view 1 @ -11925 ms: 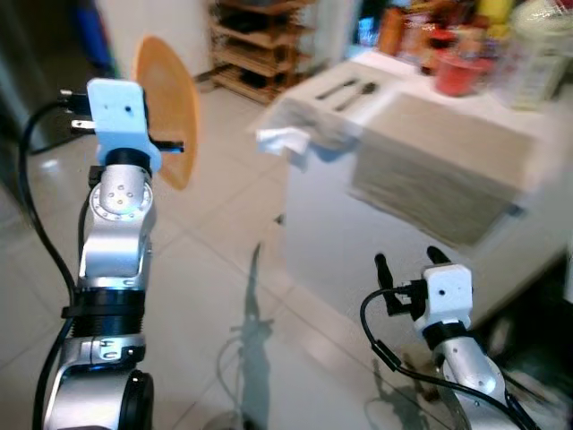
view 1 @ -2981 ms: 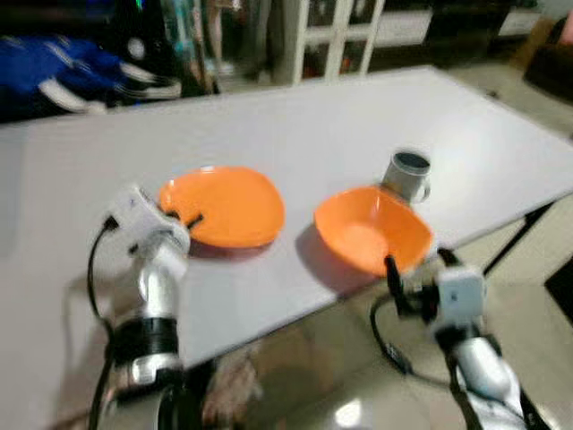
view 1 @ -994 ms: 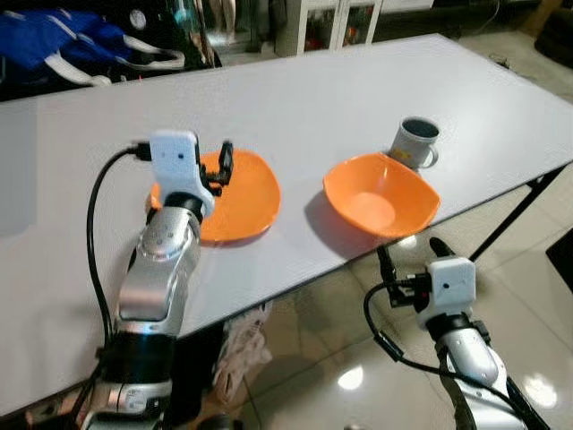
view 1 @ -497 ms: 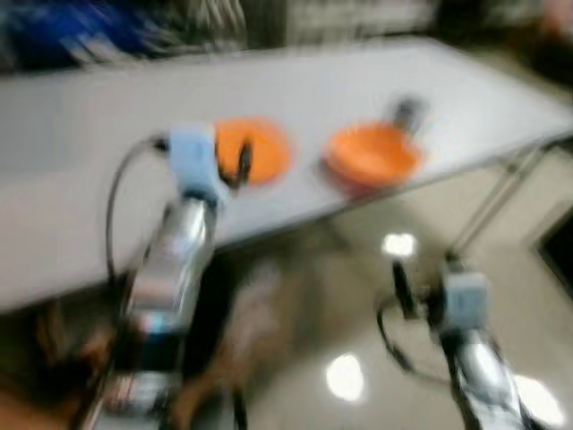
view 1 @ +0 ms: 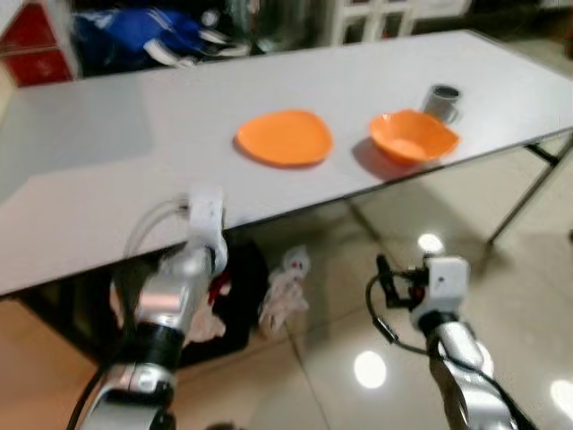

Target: Setting the table

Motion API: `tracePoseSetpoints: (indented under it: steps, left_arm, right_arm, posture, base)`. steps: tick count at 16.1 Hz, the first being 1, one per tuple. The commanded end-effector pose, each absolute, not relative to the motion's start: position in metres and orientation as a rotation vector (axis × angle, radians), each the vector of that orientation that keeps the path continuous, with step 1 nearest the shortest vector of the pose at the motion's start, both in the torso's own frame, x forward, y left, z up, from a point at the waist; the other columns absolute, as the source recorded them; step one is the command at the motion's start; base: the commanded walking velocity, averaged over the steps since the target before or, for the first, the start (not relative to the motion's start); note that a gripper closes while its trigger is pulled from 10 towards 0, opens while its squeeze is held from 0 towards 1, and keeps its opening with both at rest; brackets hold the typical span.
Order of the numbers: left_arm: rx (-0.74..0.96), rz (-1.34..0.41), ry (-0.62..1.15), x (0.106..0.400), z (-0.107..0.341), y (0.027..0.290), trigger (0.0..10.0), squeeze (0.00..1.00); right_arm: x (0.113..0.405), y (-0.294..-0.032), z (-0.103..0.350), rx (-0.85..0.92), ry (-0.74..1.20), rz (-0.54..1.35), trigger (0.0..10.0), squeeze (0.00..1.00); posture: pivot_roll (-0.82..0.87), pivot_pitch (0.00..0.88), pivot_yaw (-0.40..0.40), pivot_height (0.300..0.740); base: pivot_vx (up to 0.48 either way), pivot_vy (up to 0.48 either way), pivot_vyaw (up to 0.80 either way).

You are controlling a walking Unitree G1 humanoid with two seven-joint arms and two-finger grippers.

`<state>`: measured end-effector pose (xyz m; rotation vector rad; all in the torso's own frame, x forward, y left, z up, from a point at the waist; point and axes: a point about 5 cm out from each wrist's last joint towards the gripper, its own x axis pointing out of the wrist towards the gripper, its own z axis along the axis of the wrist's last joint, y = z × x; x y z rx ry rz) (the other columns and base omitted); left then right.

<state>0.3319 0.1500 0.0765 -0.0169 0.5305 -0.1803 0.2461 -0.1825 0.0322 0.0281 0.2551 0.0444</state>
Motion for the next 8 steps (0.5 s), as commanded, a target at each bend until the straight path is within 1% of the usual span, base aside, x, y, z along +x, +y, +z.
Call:
tracePoseSetpoints:
  steps: [1,2,3,5,6,7,8]
  left_arm:
    - [-0.078,-0.162,0.839,0.305,0.02,0.154,10.0,0.0]
    - [-0.093,-0.152,0.922,0.296,0.004,0.153,10.0,0.0]
    - [-0.098,-0.154,0.957,0.291,-0.003,0.151,10.0,0.0]
    - [-0.054,-0.155,0.999,0.284,-0.012,0.148,10.0,0.0]
    - [0.002,-0.157,0.915,0.292,-0.005,0.15,10.0,0.0]
    - [0.098,-0.164,0.759,0.308,0.011,0.151,10.0,0.0]
    - [0.159,-0.178,0.595,0.32,0.029,0.149,10.0,0.0]
  right_arm:
    - [0.255,-0.191,0.014,0.089,0.369,0.014,10.0,0.0]
    - [0.262,-0.193,0.005,0.119,0.429,-0.002,10.0,0.0]
    - [0.263,-0.192,-0.001,0.136,0.467,-0.003,10.0,0.0]
    - [0.261,-0.187,-0.012,0.105,0.534,0.01,10.0,0.0]
    - [0.26,-0.184,-0.013,0.092,0.527,0.024,10.0,0.0]
    - [0.261,-0.181,-0.01,0.066,0.496,0.041,10.0,0.0]
    - [0.262,-0.182,-0.007,0.052,0.462,0.042,10.0,0.0]
  posture:
    - [-0.09,0.0,0.0,0.74]
    - [-0.1,0.0,0.006,0.74]
    - [-0.1,0.0,0.009,0.74]
    - [-0.1,0.0,0.005,0.74]
    - [-0.1,0.0,0.006,0.74]
    - [-0.1,0.0,0.007,0.74]
    - [-0.1,0.0,0.007,0.74]
  base:
    - [0.0,0.0,0.0]
    - [0.0,0.0,0.0]
    - [0.0,0.0,0.0]
    - [0.0,0.0,0.0]
    - [0.0,0.0,0.0]
    - [0.0,0.0,0.0]
    - [0.0,0.0,0.0]
